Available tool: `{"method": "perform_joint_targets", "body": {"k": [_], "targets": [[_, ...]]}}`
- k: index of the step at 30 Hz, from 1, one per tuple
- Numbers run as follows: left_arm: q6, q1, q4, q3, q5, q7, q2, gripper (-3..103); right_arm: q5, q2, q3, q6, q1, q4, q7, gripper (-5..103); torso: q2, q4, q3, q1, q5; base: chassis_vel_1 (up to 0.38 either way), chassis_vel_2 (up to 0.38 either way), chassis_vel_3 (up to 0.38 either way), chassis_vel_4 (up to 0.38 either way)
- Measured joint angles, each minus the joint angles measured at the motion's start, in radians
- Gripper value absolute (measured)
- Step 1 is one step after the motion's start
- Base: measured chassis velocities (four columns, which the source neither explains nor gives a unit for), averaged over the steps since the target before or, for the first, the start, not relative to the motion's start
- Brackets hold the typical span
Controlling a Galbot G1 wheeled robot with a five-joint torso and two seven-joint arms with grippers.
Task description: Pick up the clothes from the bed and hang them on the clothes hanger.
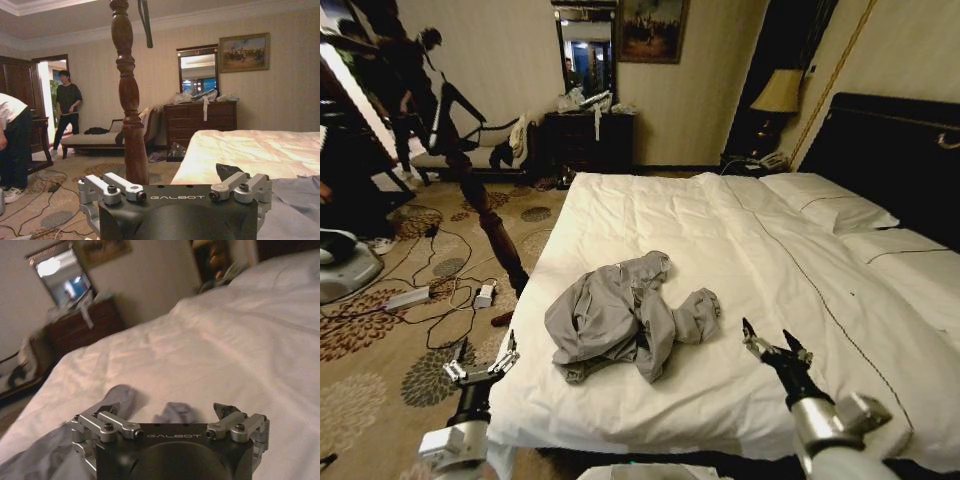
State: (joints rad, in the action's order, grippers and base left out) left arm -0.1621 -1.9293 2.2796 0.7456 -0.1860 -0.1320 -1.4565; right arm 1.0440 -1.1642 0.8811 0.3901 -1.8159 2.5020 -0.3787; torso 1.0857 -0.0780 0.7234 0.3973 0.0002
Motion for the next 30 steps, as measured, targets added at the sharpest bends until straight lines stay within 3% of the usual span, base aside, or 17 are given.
{"method": "perform_joint_targets", "body": {"k": [2,3,7,8,10,12,13,14,17,18,20,22,25,27,30], "targets": [[-0.004,-0.003,-0.007,-0.005,0.006,0.001,-0.002,100,0.084,0.077,0.016,0.054,0.057,-0.001,-0.039,100,0.0,0.0005,0.0,0.0,0.0003,0.0,0.0,0.0,0.0],[-0.006,-0.005,-0.015,-0.013,0.014,0.002,-0.002,100,0.112,0.176,0.011,0.097,0.134,-0.061,-0.054,100,0.0,0.0005,0.0,0.0,-0.0005,0.0,0.0,0.0,0.0],[-0.012,-0.01,-0.023,-0.018,0.027,0.003,-0.002,100,0.144,0.253,-0.038,0.141,0.244,-0.144,-0.065,100,0.0,0.0001,0.0,0.0,0.0002,0.0,0.0,0.0,0.0],[-0.012,-0.011,-0.026,-0.019,0.03,0.003,-0.003,100,0.2,0.29,-0.096,0.176,0.341,-0.199,-0.084,100,0.0,0.0002,0.0,0.0,0.0001,0.0,0.0,0.0,0.0],[-0.012,-0.011,-0.028,-0.02,0.031,0.003,-0.004,100,0.221,0.299,-0.125,0.186,0.38,-0.221,-0.093,100,0.0,0.0001,0.0,0.0,-0.0001,0.0,0.0,0.0,0.0],[-0.012,-0.008,-0.037,-0.024,0.033,0.0,-0.006,100,0.268,0.312,-0.244,0.204,0.532,-0.313,-0.12,100,0.0,-0.0003,0.0,0.0,-0.0001,0.0,0.0,0.0,0.0],[-0.01,-0.004,-0.043,-0.029,0.037,-0.004,-0.008,100,0.316,0.306,-0.352,0.212,0.696,-0.428,-0.152,100,0.0,0.0001,0.0,0.0,0.0002,0.0,0.0,0.0,0.0],[-0.01,-0.004,-0.043,-0.029,0.037,-0.004,-0.008,100,0.316,0.306,-0.352,0.212,0.696,-0.428,-0.152,100,0.0,0.0001,0.0,0.0,0.0002,0.0,0.0,0.0,0.0],[0.001,0.004,-0.044,-0.045,0.049,-0.011,-0.009,100,0.354,0.264,-0.593,0.232,1.004,-0.655,-0.193,100,0.0,0.0006,0.0,0.001,0.0,0.0,0.0,0.0,0.0],[0.001,0.004,-0.044,-0.045,0.049,-0.011,-0.009,100,0.354,0.264,-0.593,0.232,1.004,-0.655,-0.193,100,0.0,0.0006,0.0,0.001,0.0,0.0,0.0,0.0,0.0],[0.008,0.012,-0.045,-0.048,0.05,-0.015,-0.007,100,0.326,0.225,-0.721,0.238,1.133,-0.742,-0.198,100,0.0,0.0006,0.0,0.0,-0.0007,0.0,0.0,0.0,0.0],[0.01,0.015,-0.047,-0.048,0.05,-0.016,-0.006,100,0.313,0.207,-0.762,0.243,1.167,-0.77,-0.202,100,0.0,0.0006,0.0,0.0,-0.0006,0.0,0.0,0.0,0.0],[0.015,0.025,-0.055,-0.047,0.042,-0.02,-0.003,100,0.216,0.092,-0.893,0.253,1.259,-0.918,-0.217,100,0.0,-0.0004,0.0,0.0,-0.0005,0.0,0.0,0.0,0.0],[0.016,0.026,-0.056,-0.046,0.039,-0.02,-0.002,100,0.199,0.052,-0.911,0.254,1.275,-0.955,-0.22,100,0.0,-0.0003,0.0,0.0,0.0,0.0,0.0,0.0,0.0],[0.016,0.027,-0.06,-0.035,0.019,-0.019,0.002,100,0.193,-0.063,-0.943,0.254,1.319,-1.067,-0.25,100,0.0,0.0009,0.0,0.0,-0.0004,0.0,0.0,0.0,0.0]]}}
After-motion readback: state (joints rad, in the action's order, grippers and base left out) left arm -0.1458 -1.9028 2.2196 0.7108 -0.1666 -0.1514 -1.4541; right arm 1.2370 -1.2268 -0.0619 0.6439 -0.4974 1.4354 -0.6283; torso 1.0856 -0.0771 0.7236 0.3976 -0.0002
